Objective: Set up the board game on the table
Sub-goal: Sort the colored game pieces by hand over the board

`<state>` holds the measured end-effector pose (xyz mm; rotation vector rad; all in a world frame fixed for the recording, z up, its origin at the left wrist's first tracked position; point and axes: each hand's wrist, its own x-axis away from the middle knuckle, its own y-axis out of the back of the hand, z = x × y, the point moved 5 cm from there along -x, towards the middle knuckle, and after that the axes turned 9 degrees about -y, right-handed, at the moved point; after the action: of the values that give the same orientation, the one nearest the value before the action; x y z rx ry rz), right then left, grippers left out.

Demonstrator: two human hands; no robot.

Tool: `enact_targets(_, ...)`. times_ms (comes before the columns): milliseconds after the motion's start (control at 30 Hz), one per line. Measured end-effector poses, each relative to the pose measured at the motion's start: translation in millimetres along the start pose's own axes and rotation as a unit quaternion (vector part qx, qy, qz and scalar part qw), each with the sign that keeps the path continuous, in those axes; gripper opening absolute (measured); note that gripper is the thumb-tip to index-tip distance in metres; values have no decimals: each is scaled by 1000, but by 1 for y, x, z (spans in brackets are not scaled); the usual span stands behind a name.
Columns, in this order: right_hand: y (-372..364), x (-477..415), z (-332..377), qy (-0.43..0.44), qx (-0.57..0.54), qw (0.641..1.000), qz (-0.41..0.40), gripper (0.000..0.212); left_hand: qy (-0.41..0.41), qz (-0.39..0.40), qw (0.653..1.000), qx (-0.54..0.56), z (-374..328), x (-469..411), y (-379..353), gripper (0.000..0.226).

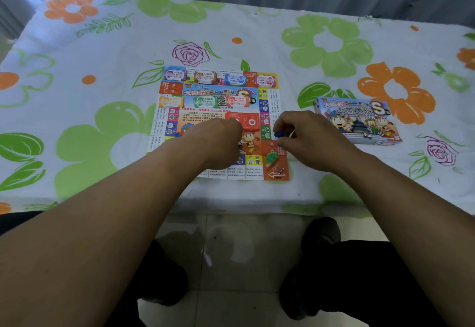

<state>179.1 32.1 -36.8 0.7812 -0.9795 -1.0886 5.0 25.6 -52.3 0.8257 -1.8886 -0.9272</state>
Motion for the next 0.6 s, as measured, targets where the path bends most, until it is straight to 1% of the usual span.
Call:
enact_targets(100, 2, 2, -13, -7, 12, 1000, 15, 6, 4, -1, 1000, 5, -3, -4, 0, 28)
enact_targets(200, -4, 3, -23, -23, 23, 998, 48, 6, 6, 2, 1000, 9, -5, -7, 0, 29)
enact_targets(300, -16, 5, -26, -20, 40, 997, 70, 7, 8, -1, 1000, 16, -8, -9, 1, 33)
enact_targets(433, -22, 3, -27, -7, 46, 997, 55, 6, 13, -13, 1000, 25, -10, -11, 4, 29)
enact_targets(600, -29, 2, -27, 4, 68, 996, 51, 5, 14, -19, 999, 23, -11, -10, 6, 30)
